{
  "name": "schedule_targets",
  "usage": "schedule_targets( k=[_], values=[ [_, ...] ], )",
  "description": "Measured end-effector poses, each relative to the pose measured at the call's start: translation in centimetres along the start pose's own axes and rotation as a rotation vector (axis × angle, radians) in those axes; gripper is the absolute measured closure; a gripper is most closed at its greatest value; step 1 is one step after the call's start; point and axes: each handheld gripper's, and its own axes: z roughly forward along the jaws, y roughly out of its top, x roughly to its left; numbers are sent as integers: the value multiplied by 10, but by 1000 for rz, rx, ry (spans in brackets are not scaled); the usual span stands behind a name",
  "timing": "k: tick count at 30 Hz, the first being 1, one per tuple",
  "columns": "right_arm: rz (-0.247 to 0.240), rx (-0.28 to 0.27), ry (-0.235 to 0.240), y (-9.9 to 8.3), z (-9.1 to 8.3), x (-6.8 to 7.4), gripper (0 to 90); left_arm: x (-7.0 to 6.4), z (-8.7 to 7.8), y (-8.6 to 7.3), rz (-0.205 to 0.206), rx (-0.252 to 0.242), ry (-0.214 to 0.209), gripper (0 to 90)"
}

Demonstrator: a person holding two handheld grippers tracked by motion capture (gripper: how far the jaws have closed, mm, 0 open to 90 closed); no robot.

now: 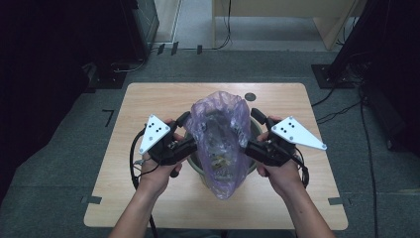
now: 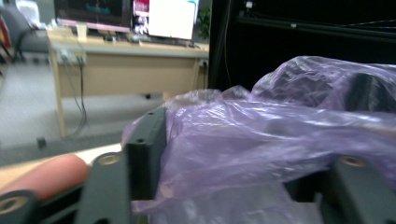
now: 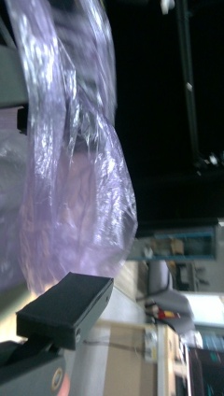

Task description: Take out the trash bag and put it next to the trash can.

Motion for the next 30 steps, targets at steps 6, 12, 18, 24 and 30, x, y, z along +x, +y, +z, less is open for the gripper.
schedule_targets(
  k=[6, 12, 18, 24, 30],
  values=[
    [-13, 49, 76, -15, 4, 7, 220, 1, -1, 1, 0, 11, -87, 733],
    [-55, 76, 153, -23, 10, 18, 147, 0, 0, 8, -14, 22, -116, 882],
    [-124, 110, 178, -25, 16, 30, 105, -2, 1, 8, -33, 34, -198, 895],
    [-178, 207, 68, -25, 33, 42, 128, -9, -2, 10, -65, 37, -315, 896],
    [-210, 169, 33, -26, 35, 51, 489, -20, -5, 5, -77, 52, -385, 856]
  ],
)
